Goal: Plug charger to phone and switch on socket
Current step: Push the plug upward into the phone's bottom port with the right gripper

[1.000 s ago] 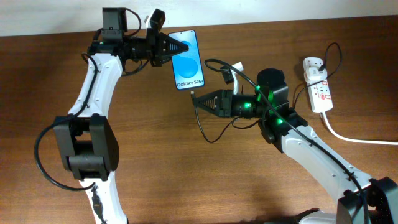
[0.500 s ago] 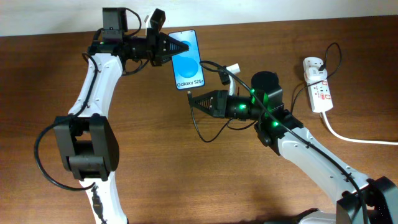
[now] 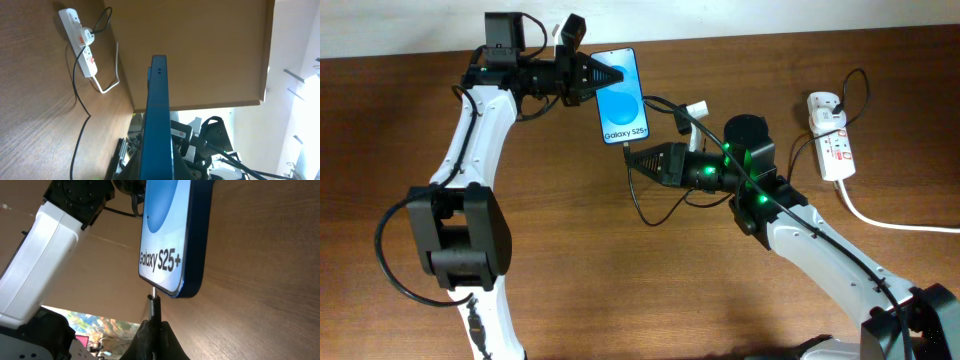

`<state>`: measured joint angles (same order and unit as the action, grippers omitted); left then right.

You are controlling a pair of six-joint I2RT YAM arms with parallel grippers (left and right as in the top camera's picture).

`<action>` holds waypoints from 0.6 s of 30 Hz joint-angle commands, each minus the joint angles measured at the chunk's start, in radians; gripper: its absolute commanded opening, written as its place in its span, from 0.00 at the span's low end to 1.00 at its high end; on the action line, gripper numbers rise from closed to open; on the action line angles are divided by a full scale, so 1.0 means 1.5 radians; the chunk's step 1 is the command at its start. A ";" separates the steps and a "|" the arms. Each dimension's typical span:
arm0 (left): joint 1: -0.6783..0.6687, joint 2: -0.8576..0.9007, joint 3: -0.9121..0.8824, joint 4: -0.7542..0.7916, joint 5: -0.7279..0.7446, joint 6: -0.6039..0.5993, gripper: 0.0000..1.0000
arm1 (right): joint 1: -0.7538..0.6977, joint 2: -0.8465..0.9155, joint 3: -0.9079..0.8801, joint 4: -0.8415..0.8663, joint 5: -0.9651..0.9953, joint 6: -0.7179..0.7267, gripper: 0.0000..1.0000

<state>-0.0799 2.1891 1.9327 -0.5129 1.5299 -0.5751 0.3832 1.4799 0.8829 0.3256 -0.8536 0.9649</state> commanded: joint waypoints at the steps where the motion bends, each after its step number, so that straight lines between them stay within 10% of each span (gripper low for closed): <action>1: 0.003 -0.002 0.007 0.002 0.028 0.011 0.00 | 0.002 -0.014 -0.004 0.003 0.011 -0.004 0.04; 18: 0.003 -0.002 0.007 0.002 0.028 0.011 0.00 | -0.017 -0.014 -0.004 0.003 0.019 -0.001 0.04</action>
<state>-0.0765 2.1891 1.9327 -0.5121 1.5265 -0.5747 0.3683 1.4799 0.8822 0.3229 -0.8532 0.9657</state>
